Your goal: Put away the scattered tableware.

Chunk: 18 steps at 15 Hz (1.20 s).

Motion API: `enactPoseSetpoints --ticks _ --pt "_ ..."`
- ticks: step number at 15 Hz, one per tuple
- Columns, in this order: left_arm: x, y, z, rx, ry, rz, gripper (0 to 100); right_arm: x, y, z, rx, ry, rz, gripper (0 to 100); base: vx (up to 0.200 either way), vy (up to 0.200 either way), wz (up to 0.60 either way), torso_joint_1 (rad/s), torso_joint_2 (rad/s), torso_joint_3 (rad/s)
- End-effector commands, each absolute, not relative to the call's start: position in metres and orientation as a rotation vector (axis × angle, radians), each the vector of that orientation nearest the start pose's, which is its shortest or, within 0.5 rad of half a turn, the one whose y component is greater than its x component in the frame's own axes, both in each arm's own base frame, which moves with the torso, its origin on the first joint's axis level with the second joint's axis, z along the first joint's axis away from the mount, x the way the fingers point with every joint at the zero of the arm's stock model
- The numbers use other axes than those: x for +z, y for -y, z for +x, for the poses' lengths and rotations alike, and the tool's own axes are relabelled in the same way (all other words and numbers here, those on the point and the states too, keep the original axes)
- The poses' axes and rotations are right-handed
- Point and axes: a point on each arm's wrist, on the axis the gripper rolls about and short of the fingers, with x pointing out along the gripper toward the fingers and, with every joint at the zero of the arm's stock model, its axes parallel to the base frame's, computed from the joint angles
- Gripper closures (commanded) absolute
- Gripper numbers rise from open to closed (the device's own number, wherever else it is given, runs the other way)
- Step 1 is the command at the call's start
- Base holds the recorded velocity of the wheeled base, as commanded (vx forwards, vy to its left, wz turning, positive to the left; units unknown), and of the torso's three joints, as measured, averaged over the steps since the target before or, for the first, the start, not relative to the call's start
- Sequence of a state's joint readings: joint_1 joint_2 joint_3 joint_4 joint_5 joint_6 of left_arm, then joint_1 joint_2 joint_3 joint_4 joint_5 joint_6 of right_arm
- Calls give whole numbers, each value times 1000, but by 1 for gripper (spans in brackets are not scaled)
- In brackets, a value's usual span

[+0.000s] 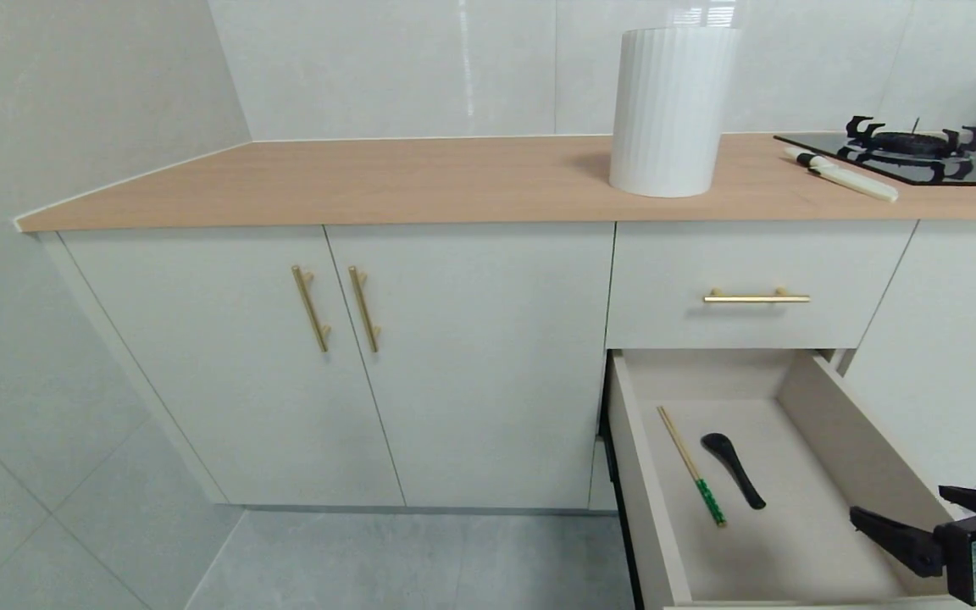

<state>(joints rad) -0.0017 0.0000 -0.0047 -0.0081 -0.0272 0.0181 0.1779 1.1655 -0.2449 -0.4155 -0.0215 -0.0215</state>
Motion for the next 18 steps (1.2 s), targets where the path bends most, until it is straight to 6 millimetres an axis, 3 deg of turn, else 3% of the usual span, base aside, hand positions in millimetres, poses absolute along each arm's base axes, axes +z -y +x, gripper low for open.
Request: enactPoseSetpoints --ticks 1,4,10,18 --pt "78 1 -23 -29 14 19 0 135 -24 133 159 -487 -72 0 -200 0 0 2 -2 2" --pt "78 1 -23 -29 14 17 0 131 -23 131 159 -545 -78 0 -200 0 0 2 -1 2" --pt "78 1 -23 -29 14 16 0 136 -23 126 168 -867 -100 0 0 0 0 0 0 0" --pt "78 1 -23 -29 14 16 0 96 -31 168 165 -1092 -84 0 0 0 0 0 0 0"
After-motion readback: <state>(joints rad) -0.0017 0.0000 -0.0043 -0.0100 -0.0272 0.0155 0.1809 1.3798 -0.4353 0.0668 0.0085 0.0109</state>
